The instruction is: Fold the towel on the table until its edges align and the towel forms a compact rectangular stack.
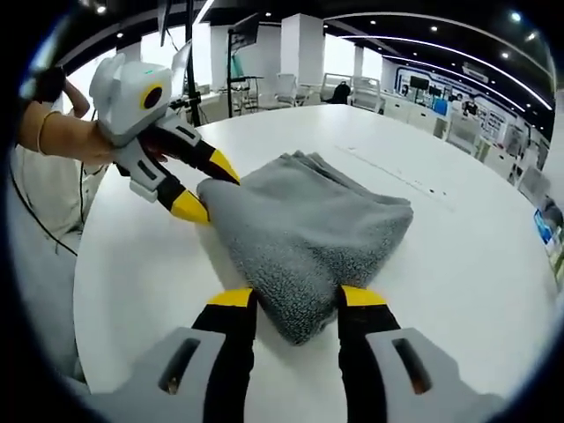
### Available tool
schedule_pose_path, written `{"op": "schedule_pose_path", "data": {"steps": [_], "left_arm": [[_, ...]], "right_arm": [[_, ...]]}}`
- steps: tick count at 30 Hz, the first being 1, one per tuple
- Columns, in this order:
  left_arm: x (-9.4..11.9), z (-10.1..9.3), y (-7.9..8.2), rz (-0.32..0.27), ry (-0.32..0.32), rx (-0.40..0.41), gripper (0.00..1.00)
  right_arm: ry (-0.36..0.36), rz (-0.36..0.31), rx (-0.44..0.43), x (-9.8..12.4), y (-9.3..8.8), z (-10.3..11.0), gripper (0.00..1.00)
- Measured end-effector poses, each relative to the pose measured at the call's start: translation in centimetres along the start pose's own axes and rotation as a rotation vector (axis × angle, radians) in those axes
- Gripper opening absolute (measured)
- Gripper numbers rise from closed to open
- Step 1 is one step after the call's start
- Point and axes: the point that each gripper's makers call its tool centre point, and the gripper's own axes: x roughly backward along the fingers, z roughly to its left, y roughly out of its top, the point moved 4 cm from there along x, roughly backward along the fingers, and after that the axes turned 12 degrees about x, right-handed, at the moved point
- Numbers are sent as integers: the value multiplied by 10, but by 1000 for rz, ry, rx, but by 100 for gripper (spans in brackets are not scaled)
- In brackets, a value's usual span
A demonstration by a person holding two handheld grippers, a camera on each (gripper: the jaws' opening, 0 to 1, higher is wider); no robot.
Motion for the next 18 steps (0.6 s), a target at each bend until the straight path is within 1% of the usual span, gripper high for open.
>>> {"op": "schedule_pose_path", "data": {"steps": [5,9,10,13,15,17,18], "left_arm": [[12,0,4,-30,19,28,42],[26,0,14,-92,22,64,43],[27,0,15,-96,22,69,43],[41,1,20,-131,36,90,43],[48,1,22,-152,43,104,44],[63,2,25,-191,65,149,44],[66,3,25,-210,78,173,43]], "right_arm": [[-21,-23,-23,11,4,1,37],[-44,-44,-29,26,7,1,38],[-49,-46,-31,28,7,0,38],[-84,-61,-64,46,4,0,39],[-98,-68,-72,56,2,0,40],[-117,-72,-65,69,-1,4,40],[-122,-71,-54,73,-2,4,40]]}}
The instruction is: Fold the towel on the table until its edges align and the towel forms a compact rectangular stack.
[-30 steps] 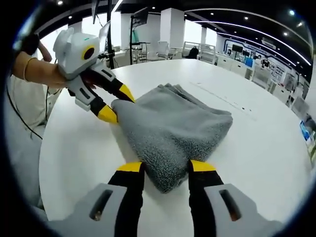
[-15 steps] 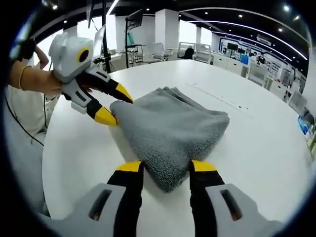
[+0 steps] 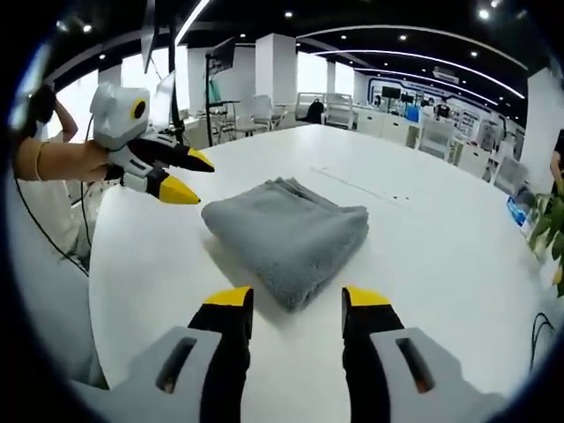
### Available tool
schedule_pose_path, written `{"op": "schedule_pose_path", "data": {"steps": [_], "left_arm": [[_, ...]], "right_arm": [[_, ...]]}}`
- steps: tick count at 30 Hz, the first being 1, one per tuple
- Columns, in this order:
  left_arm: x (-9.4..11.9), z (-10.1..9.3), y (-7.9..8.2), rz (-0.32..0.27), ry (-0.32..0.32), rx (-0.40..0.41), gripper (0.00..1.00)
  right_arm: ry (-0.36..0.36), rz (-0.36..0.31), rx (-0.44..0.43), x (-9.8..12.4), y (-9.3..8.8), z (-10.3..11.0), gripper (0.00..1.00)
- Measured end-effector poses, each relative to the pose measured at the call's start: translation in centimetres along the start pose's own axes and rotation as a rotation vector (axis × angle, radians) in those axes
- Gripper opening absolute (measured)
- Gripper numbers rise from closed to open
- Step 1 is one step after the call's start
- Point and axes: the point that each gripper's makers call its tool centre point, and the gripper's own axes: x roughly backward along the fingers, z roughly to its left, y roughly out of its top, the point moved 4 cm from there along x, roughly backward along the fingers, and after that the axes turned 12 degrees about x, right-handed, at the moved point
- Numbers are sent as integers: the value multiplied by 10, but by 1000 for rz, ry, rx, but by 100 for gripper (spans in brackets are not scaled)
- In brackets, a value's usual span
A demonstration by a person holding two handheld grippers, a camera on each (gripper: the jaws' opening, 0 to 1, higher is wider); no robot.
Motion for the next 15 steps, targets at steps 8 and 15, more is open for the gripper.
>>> {"op": "schedule_pose_path", "data": {"steps": [8,15], "left_arm": [[44,0,-4,-71,60,93,52],[72,1,-27,-68,100,127,63]], "right_arm": [[-64,-35,-22,36,0,0,44],[-104,-61,-74,61,-6,17,47]]}}
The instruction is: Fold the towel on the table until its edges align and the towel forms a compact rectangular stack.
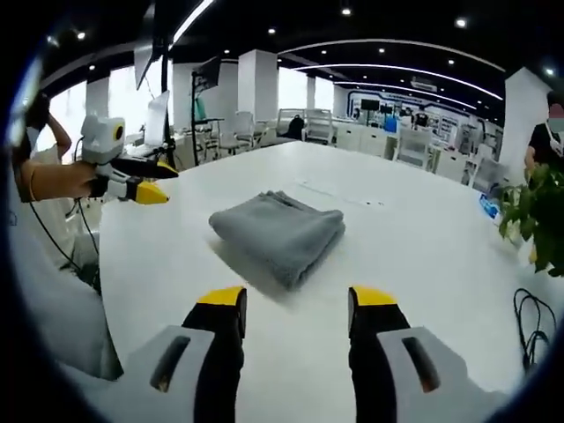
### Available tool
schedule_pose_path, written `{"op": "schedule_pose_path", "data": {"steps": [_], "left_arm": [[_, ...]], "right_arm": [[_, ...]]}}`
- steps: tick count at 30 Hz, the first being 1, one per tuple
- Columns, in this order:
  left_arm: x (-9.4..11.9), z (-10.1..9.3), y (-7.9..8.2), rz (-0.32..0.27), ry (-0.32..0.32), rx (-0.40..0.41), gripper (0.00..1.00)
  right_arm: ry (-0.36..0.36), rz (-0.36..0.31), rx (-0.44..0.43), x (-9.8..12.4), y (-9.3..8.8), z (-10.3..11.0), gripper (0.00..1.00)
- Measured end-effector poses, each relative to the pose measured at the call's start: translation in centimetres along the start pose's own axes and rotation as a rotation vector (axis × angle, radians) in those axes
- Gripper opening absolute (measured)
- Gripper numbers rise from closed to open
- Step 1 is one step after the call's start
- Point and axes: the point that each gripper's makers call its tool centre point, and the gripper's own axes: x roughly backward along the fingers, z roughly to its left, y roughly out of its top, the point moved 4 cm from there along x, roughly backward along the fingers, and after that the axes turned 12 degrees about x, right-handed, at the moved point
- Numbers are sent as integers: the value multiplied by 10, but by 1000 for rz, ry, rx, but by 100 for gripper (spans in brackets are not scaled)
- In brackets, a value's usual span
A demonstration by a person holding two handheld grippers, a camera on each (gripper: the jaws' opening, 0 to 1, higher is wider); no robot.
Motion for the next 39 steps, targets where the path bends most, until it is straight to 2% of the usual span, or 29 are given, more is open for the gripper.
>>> {"op": "schedule_pose_path", "data": {"steps": [3,8,12,17,21,26,30,34,39], "left_arm": [[11,1,-5,1,-9,10,64],[25,3,-10,7,-20,3,67],[33,3,-10,-12,-1,22,69],[43,-8,-16,-32,-7,36,76],[49,-9,-15,-47,1,19,81],[54,-8,-8,-95,14,6,93],[52,-6,-10,-84,22,4,94],[52,-8,-13,-103,16,30,96],[48,-9,-24,-67,38,32,100]], "right_arm": [[-9,15,-4,11,-8,6,44],[-36,20,-31,30,-15,12,45],[-65,27,-24,50,-21,16,48],[-80,-27,-82,70,-26,30,57],[-94,-52,-124,76,-32,40,64],[-109,-44,-163,77,-42,50,65],[-126,-36,-199,78,-53,53,66],[-126,-34,-203,78,-55,57,67],[-122,-35,-222,72,-56,60,69]]}}
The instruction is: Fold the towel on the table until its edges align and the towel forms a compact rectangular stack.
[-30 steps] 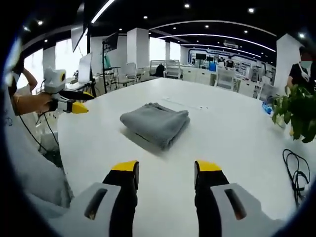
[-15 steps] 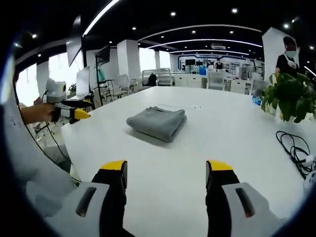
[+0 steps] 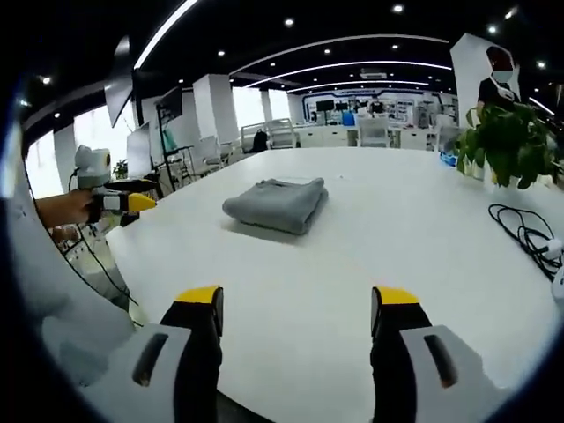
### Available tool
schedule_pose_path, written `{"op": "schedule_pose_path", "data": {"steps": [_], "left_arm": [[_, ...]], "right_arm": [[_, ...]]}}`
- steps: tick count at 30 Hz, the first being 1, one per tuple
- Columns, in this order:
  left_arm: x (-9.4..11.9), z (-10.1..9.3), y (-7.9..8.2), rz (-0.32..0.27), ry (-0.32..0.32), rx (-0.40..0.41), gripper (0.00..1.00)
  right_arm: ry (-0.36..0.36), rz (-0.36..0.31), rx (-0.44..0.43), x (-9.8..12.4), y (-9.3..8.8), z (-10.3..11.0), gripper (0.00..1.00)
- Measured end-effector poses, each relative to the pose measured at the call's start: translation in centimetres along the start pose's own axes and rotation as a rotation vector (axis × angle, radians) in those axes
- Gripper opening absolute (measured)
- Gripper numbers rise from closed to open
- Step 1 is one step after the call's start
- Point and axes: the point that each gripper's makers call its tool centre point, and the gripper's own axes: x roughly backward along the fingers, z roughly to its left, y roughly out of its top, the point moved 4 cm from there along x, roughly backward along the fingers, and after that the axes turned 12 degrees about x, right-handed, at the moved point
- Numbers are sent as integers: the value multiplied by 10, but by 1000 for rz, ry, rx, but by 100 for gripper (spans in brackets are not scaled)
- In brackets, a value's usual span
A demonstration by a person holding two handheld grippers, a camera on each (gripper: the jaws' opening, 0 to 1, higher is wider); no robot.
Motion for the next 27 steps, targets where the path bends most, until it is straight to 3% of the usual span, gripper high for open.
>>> {"op": "schedule_pose_path", "data": {"steps": [10,16,27], "left_arm": [[0,-3,-6,5,-6,35,100],[-1,1,-15,44,-6,47,99],[-3,7,-15,59,-2,43,98]], "right_arm": [[33,-23,27,-15,16,4,78],[46,5,18,-21,9,11,77],[58,28,-2,-27,4,20,78]]}}
